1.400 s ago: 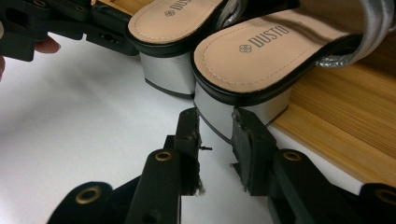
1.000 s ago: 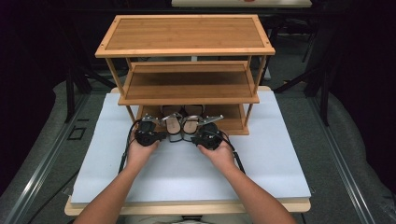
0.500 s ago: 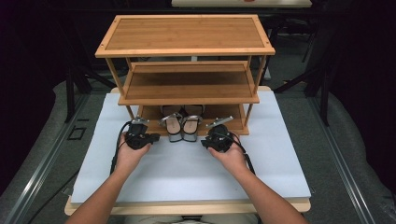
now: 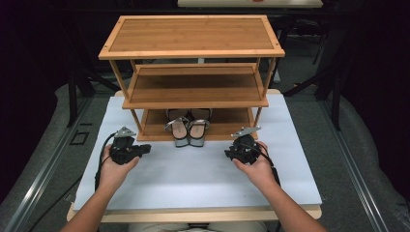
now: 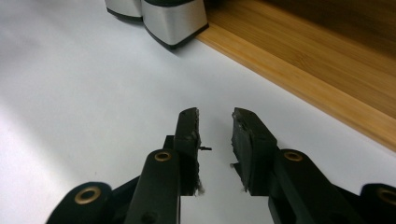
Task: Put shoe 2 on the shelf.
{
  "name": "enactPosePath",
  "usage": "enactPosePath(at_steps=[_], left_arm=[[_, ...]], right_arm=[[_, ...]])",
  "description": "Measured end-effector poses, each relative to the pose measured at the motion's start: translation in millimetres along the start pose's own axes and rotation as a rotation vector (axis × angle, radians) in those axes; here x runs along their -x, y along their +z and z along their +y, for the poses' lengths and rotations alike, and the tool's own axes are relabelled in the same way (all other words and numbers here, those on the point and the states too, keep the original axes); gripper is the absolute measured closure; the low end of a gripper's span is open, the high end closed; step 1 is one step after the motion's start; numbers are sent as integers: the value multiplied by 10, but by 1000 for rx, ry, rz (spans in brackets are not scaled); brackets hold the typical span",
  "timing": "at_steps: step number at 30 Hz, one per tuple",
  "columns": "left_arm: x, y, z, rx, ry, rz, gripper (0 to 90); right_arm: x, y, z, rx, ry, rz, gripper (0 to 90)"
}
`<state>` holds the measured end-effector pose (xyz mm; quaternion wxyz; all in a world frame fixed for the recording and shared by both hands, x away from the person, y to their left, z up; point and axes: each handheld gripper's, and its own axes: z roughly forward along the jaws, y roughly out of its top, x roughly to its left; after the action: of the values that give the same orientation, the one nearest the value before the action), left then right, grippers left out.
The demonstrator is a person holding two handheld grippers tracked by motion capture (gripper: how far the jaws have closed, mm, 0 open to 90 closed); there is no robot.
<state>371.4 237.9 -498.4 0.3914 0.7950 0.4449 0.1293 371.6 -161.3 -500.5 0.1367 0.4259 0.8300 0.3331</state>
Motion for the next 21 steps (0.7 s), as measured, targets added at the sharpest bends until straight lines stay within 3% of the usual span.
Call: enactPosePath(at_steps=[12,21], left_arm=[[-85,-198,-304,-4,-33,16,865],[-86,-310,-525,-3,-51,30,860]], right_arm=[[63,-226,-308,24,21,-19,705],[118,-388,-588,67,88,-32,702]])
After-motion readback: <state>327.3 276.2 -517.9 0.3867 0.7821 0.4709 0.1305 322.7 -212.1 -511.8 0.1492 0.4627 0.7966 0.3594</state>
